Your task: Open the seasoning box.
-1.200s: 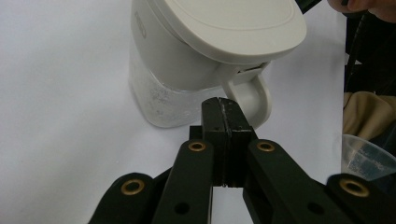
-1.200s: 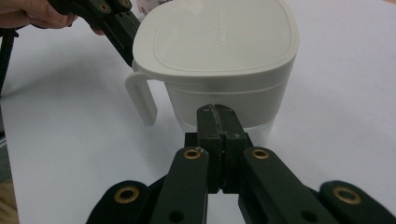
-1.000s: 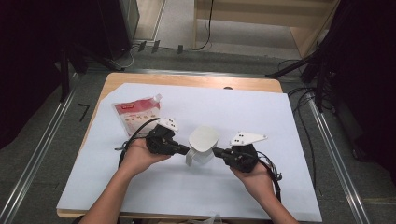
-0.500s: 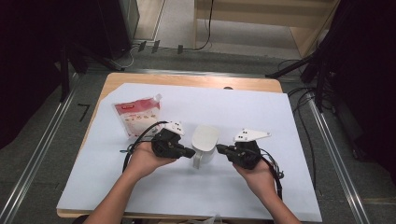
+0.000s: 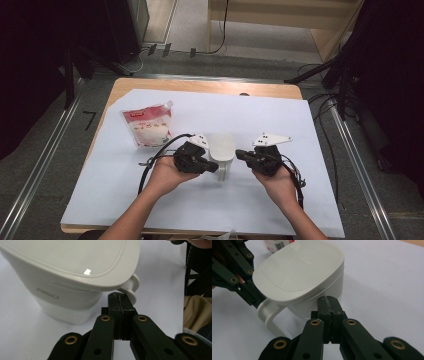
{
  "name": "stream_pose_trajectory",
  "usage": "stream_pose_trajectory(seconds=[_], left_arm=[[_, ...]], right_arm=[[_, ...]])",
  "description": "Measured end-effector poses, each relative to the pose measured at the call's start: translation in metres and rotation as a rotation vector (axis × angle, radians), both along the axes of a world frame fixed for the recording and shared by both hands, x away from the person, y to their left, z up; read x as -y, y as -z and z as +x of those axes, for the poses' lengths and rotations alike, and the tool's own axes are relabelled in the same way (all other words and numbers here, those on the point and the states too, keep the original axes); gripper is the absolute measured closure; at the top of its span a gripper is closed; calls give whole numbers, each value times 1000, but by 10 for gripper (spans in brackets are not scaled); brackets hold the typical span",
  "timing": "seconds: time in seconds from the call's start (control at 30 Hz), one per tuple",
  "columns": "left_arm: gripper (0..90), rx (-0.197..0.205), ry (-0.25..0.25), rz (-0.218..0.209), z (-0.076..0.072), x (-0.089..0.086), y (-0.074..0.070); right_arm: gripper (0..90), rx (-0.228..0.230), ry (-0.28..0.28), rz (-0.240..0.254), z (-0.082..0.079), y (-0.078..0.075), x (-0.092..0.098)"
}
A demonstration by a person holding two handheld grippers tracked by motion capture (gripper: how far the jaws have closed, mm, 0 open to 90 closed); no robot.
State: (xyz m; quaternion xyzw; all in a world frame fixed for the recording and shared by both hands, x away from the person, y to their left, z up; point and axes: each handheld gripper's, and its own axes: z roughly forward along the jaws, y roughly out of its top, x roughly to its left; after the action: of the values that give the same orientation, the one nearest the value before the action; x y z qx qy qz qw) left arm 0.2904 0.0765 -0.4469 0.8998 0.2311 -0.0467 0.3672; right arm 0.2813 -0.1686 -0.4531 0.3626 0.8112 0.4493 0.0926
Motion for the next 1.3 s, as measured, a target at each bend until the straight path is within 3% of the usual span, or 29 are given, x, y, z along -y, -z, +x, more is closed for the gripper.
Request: stream_pose_trajectory(seconds=[0.03,0.3,0.4,0.53,0.57,0.63,0.8,1.07,1.17,1.3], left_arm=[[900,-3,-3,-25,0,3,2],[900,9,-12,-38,0,14,5],[900,-7,-6,-56,2,18,7],[889,-10,2,-65,4,13,5],[879,-7,-7,-83,3,9,2],[874,2,0,-74,3,5,-1],[791,9,16,-52,2,-6,-8],[626,-26,28,-48,3,-22,-14],[566,-31,38,-23,4,-26,-14],[515,-4,46,-29,4,-28,-14]], right_arm=[[900,-1,2,5,2,0,1],[900,-6,12,13,12,0,4],[900,-14,16,24,15,1,6],[900,-1,8,15,14,0,6],[900,3,8,20,12,-1,7],[900,3,9,23,12,-2,7],[900,-7,9,33,6,-7,10],[900,-5,-1,39,-7,-13,14],[900,-10,-10,45,-15,-15,13],[900,-8,-19,42,-23,-17,10]])
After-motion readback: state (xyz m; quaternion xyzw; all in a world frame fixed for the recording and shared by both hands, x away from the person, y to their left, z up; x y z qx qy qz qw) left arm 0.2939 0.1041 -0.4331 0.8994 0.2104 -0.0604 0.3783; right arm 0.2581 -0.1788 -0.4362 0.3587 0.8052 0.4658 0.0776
